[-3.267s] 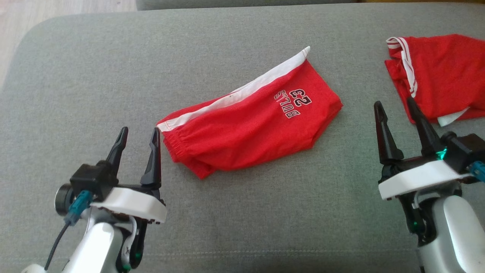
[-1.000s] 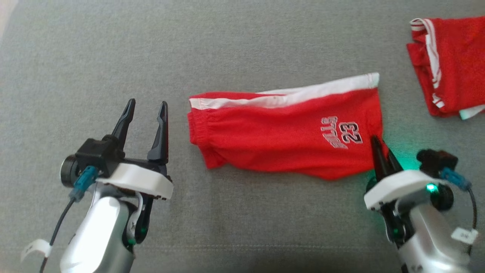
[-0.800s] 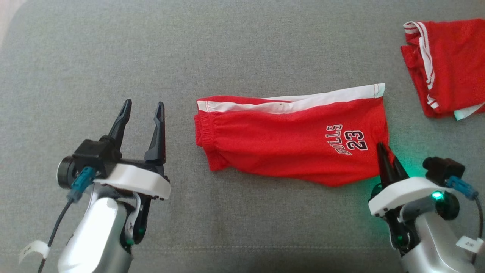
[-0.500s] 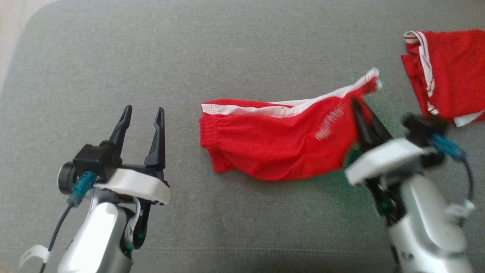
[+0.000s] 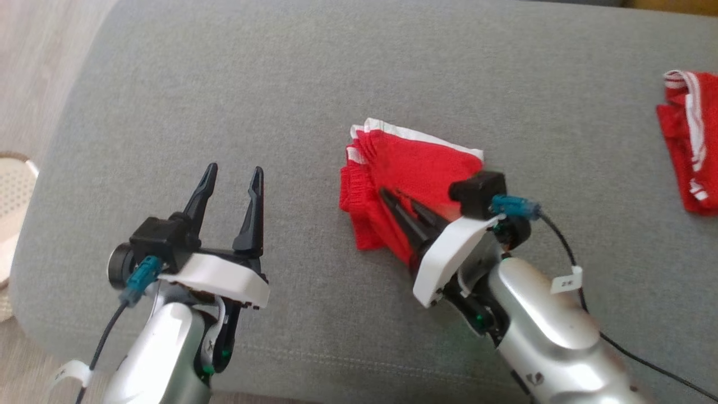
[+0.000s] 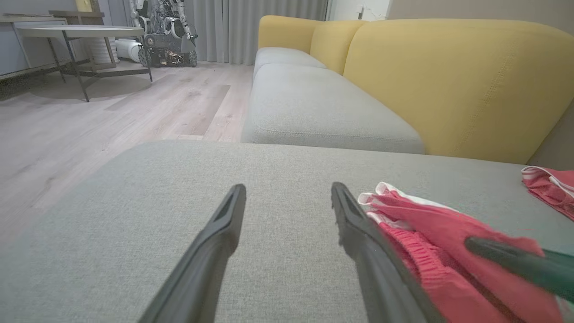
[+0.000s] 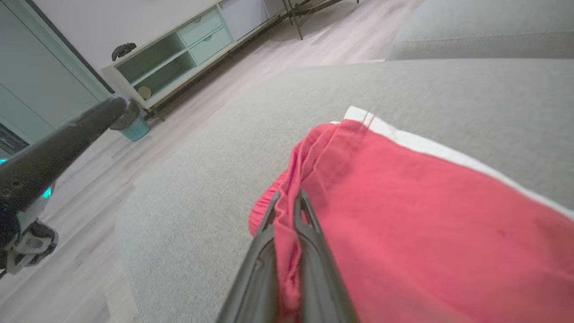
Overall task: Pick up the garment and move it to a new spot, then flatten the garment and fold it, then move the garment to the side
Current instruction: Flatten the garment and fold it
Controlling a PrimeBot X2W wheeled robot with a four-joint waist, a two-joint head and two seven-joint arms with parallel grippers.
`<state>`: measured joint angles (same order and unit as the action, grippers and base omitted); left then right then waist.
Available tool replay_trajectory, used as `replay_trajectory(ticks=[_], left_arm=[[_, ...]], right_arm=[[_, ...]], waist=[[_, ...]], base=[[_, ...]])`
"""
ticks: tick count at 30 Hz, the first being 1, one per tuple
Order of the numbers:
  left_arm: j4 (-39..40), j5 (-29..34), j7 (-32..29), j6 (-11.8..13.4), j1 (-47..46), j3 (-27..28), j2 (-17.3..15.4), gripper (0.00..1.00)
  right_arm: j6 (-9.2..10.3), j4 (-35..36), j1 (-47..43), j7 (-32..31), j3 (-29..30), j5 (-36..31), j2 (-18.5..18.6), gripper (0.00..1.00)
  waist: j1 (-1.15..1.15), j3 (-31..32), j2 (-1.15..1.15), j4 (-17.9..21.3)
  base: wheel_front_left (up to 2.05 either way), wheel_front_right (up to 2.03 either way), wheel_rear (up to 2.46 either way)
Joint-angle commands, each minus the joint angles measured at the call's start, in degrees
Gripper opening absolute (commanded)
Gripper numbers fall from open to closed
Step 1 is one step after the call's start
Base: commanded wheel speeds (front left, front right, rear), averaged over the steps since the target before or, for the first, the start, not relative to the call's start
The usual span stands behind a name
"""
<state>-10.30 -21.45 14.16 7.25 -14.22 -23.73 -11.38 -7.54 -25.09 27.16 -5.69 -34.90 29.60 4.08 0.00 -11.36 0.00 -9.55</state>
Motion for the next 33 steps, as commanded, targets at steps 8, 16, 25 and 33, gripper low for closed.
replay_trajectory(ticks=[8, 16, 25, 33], left_arm=[[1.2, 0.0, 0.7, -0.1, -3.0, 2.6, -0.8, 1.0], [1.2, 0.2, 0.8, 0.2, -2.4, 3.5, -1.5, 1.0], [1.8, 0.5, 0.5, 0.8, -1.0, 3.7, -3.0, 1.0], [3.3, 0.7, -0.9, 1.7, 0.7, 4.1, -5.1, 1.0]], right_arm=[[0.05, -0.9, 5.7, 6.7, -7.8, 4.6, -1.2, 1.0], [0.05, 3.8, 5.9, 12.4, -1.0, 1.4, -0.2, 1.0], [0.05, 9.5, -2.8, 10.9, 18.8, -6.7, 4.7, 1.0], [0.05, 18.7, -14.0, 5.8, 33.5, -13.9, 3.9, 1.0]], waist=[[0.0, -2.1, 0.0, 0.3], [0.0, -1.1, 0.0, 3.2], [0.0, 0.5, 0.0, 5.9], [0.0, 1.5, 0.0, 8.0]], base=[[0.0, 0.0, 0.0], [0.0, 0.0, 0.0], [0.0, 0.0, 0.0], [0.0, 0.0, 0.0]])
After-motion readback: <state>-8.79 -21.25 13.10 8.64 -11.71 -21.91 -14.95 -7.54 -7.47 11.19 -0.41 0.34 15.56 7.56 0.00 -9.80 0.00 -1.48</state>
